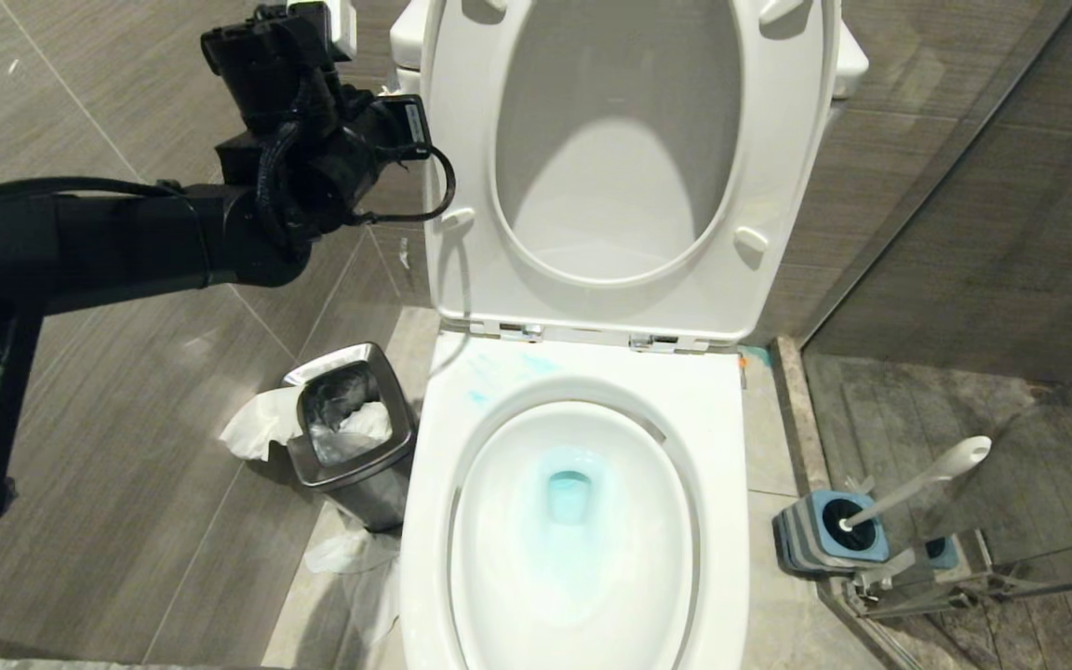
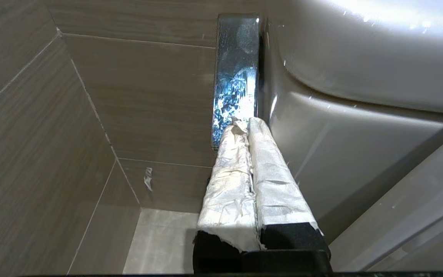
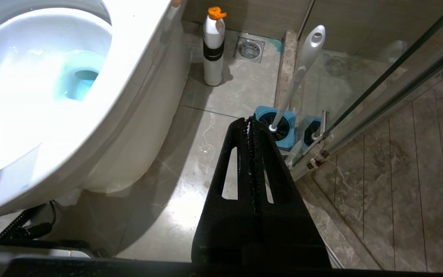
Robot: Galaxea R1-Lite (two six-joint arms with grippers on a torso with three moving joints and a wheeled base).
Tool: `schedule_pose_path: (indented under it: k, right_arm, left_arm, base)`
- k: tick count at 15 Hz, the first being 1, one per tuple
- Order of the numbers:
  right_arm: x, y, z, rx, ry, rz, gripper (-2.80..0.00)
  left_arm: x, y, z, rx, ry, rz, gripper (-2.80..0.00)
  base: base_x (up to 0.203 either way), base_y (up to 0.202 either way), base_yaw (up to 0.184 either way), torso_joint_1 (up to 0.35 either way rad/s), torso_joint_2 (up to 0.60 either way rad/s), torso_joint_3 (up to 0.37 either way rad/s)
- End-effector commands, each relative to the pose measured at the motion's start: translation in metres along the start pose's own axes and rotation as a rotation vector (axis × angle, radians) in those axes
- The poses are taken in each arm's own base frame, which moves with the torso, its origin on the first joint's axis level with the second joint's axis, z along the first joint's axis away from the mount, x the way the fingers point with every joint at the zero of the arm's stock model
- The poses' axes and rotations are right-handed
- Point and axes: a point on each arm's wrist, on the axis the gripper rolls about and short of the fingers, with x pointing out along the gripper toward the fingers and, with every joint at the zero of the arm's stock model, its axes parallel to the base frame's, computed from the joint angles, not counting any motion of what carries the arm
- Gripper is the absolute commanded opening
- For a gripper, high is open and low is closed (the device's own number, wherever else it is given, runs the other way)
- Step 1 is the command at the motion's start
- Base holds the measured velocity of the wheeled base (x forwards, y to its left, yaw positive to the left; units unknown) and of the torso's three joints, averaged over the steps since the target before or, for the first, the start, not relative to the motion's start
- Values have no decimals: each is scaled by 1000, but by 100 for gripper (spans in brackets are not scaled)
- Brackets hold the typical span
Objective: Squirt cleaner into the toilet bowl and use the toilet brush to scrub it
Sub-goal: Flush the toilet
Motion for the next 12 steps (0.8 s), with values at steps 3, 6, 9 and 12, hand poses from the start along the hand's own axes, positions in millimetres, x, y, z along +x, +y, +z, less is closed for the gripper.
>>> schedule_pose_path:
  k: [3, 6, 9, 12]
  right_arm:
    - [0, 0, 0, 0, 0, 0, -280]
    - [0, 0, 0, 0, 2, 0, -280]
    - [0, 0, 0, 0, 1, 0, -280]
    - [0, 0, 0, 0, 0, 0, -280]
  left_arm:
    - [9, -2, -27, 17, 52, 0, -280]
    - [10, -3, -29, 21, 56, -1, -280]
    - [9, -2, -26, 20, 50, -3, -280]
    - [7, -2, -21, 17, 40, -2, -280]
  base:
    - [0, 0, 0, 0, 0, 0]
    - [0, 0, 0, 0, 0, 0]
    - [0, 0, 0, 0, 0, 0]
    - [0, 0, 0, 0, 0, 0]
